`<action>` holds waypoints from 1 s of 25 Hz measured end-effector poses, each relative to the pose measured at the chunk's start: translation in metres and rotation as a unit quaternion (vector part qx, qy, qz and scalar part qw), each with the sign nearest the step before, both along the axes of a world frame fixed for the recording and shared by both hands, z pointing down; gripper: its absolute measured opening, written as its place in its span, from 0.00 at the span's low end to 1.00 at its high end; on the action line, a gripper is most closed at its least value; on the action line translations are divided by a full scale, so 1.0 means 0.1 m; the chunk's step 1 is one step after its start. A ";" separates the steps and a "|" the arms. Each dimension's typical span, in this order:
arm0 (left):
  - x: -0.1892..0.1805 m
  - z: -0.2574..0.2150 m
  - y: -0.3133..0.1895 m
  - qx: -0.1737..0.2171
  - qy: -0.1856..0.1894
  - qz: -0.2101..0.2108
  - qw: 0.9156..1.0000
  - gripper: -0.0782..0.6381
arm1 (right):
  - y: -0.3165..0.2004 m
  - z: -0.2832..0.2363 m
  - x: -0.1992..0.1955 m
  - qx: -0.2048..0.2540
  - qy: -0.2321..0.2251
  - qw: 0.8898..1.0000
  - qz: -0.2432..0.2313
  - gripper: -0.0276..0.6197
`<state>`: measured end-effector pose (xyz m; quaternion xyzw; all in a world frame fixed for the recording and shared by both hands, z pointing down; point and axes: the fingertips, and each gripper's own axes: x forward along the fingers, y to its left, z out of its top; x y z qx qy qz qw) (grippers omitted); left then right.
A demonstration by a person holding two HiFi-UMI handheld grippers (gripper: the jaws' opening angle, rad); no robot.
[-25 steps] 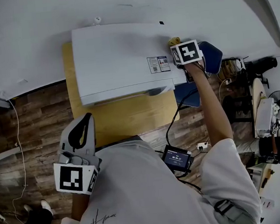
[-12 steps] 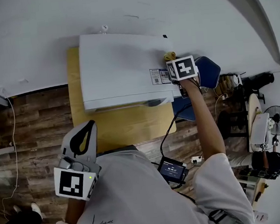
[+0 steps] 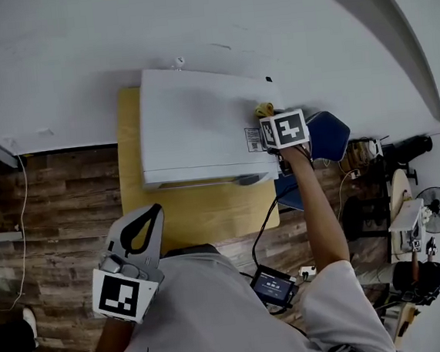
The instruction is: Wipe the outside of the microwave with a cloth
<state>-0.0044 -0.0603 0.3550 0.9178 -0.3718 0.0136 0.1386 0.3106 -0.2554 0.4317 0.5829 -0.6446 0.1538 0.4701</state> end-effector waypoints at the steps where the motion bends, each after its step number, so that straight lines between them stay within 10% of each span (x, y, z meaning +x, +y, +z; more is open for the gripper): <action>1: -0.03 -0.01 -0.01 0.001 0.001 -0.003 1.000 0.11 | 0.00 0.01 -0.06 0.001 -0.003 1.000 -0.002 0.23; 25: -0.37 -0.01 0.25 0.003 0.006 -0.035 0.999 0.11 | 0.02 0.01 -1.23 0.002 -0.040 0.995 -0.088 0.23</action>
